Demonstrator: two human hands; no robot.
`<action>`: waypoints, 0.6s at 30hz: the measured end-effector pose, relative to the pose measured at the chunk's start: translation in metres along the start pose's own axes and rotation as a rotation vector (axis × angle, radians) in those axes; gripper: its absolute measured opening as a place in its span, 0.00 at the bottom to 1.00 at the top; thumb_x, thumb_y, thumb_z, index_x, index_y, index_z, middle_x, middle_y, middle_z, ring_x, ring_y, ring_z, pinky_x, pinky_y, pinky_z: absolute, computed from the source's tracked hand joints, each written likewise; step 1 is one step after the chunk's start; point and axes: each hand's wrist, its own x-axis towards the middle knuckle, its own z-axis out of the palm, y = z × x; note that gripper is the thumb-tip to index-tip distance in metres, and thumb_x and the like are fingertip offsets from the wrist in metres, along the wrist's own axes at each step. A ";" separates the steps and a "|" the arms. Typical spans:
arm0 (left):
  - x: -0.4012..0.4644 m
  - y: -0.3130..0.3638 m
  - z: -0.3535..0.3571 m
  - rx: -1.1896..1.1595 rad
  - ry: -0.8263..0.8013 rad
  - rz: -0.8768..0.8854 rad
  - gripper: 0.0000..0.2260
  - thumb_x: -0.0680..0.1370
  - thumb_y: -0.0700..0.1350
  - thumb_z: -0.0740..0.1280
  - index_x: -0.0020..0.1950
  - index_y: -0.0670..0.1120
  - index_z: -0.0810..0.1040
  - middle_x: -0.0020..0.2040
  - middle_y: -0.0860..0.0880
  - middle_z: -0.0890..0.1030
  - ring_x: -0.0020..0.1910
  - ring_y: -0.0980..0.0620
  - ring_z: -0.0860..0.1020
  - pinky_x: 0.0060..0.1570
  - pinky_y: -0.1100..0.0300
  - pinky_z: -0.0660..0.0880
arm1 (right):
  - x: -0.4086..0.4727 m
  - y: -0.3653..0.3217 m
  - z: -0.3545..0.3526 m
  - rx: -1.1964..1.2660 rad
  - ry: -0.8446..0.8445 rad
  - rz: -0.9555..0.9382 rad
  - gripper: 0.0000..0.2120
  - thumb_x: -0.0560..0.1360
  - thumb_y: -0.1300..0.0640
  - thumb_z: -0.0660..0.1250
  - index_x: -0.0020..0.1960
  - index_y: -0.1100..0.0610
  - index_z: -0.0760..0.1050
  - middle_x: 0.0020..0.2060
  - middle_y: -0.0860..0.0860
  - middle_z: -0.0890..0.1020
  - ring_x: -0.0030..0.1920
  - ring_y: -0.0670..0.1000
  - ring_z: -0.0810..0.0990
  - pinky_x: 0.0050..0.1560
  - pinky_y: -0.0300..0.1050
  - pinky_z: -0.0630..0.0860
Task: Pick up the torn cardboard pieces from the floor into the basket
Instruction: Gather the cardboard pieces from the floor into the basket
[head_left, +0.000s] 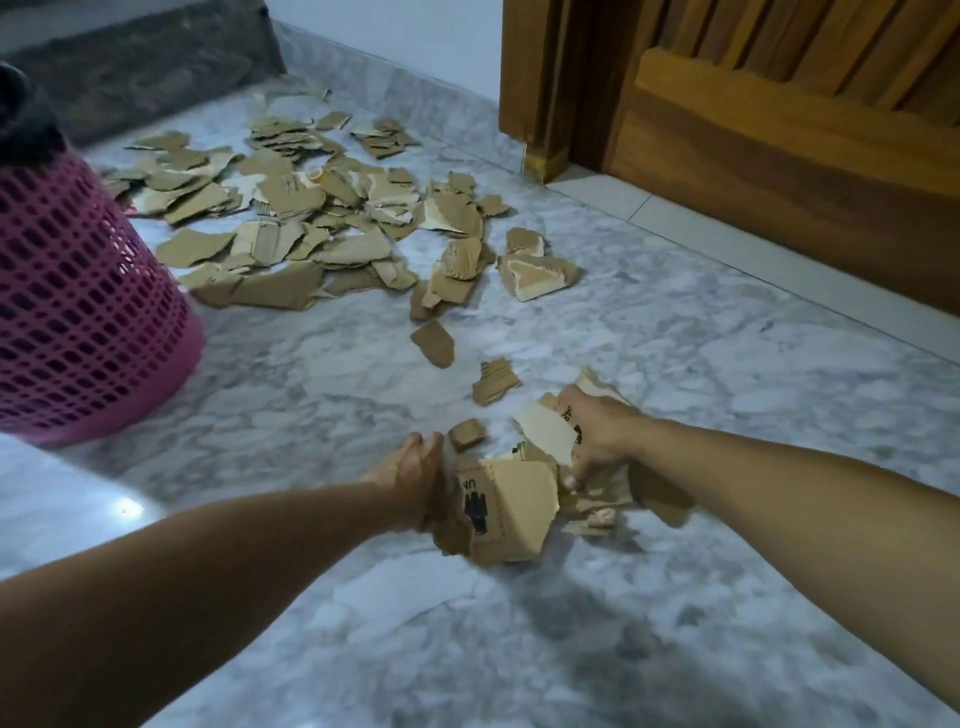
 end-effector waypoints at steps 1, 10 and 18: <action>0.000 0.002 -0.004 -0.011 0.003 -0.026 0.39 0.72 0.51 0.74 0.75 0.43 0.56 0.67 0.43 0.70 0.64 0.45 0.73 0.60 0.57 0.71 | 0.001 0.002 -0.007 0.068 0.006 -0.012 0.45 0.57 0.50 0.84 0.65 0.53 0.62 0.54 0.52 0.75 0.55 0.56 0.75 0.53 0.49 0.75; 0.029 0.032 -0.050 -0.721 -0.022 -0.305 0.02 0.74 0.39 0.71 0.45 0.45 0.82 0.41 0.47 0.82 0.37 0.53 0.80 0.33 0.64 0.79 | 0.006 0.047 -0.069 0.680 0.087 0.135 0.17 0.63 0.66 0.81 0.47 0.62 0.76 0.39 0.55 0.82 0.41 0.53 0.82 0.37 0.41 0.78; 0.061 0.059 -0.036 -0.770 0.009 -0.376 0.18 0.61 0.51 0.67 0.48 0.47 0.80 0.52 0.43 0.81 0.53 0.43 0.79 0.53 0.48 0.80 | 0.016 0.074 -0.069 1.036 0.102 0.318 0.16 0.69 0.65 0.76 0.55 0.64 0.77 0.41 0.56 0.84 0.41 0.54 0.83 0.38 0.48 0.79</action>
